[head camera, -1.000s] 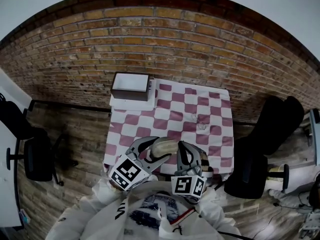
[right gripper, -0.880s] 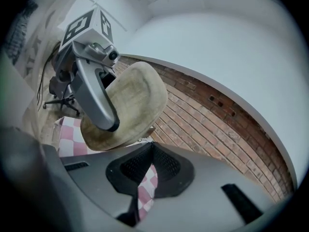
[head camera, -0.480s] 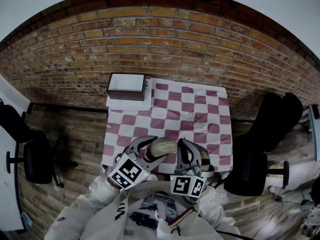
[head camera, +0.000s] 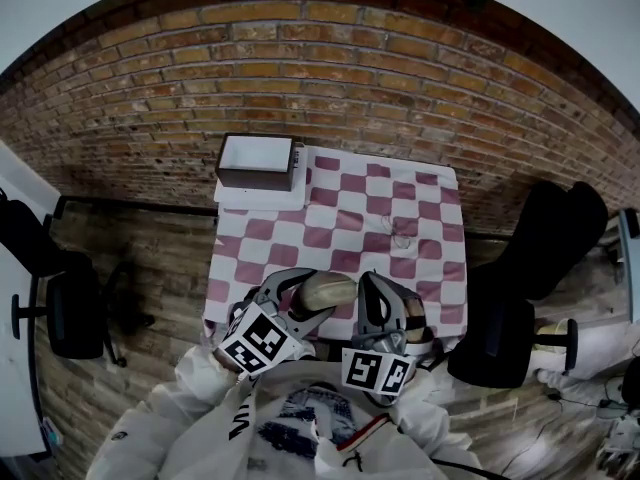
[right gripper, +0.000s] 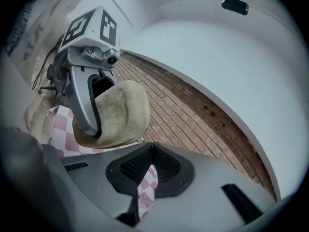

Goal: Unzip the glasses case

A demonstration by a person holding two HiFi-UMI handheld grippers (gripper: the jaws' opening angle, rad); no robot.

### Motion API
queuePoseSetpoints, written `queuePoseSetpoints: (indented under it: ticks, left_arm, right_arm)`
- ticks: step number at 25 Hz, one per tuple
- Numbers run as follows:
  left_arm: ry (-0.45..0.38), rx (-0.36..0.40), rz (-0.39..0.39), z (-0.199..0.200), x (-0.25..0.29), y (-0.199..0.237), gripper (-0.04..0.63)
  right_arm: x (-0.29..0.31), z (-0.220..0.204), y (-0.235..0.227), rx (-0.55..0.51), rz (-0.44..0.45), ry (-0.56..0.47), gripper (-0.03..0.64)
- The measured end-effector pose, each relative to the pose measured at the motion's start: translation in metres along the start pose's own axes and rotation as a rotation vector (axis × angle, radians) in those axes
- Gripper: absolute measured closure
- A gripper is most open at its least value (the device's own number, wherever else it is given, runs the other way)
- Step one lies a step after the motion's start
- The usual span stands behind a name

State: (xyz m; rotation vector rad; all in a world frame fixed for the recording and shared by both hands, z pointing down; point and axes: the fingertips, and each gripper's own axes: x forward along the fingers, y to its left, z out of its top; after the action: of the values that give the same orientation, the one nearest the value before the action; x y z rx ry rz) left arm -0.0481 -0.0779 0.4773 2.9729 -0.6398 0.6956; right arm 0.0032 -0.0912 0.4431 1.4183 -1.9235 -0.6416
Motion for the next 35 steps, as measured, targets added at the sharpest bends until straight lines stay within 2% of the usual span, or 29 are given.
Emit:
queuePoseSetpoints:
  ticks: [10,21,25,30,33,35]
  left_arm:
    - [0.026,-0.005,-0.002,-0.008,-0.008,-0.005,0.318]
    - [0.059,-0.009,-0.004,-0.019,-0.009,-0.006,0.318]
    - [0.084,0.016,0.026,-0.02,-0.011,0.0,0.318]
    - [0.07,0.013,0.027,-0.018,-0.016,0.003,0.316]
    - [0.053,0.016,0.026,-0.011,-0.016,0.006,0.314]
    - [0.045,0.012,0.022,-0.007,-0.014,0.008,0.313]
  right_arm:
    - [-0.009,0.019,-0.003,-0.104,-0.037,-0.027,0.6]
    - [-0.012,0.029,0.002,-0.172,-0.046,-0.03,0.6]
    - [-0.007,0.03,0.003,-0.102,-0.021,-0.037,0.6]
    - [-0.006,0.033,0.005,-0.019,0.023,-0.06,0.598]
    - [-0.005,0.034,-0.002,0.07,0.041,-0.079,0.597]
    - [-0.005,0.034,-0.006,0.138,0.088,-0.094,0.598]
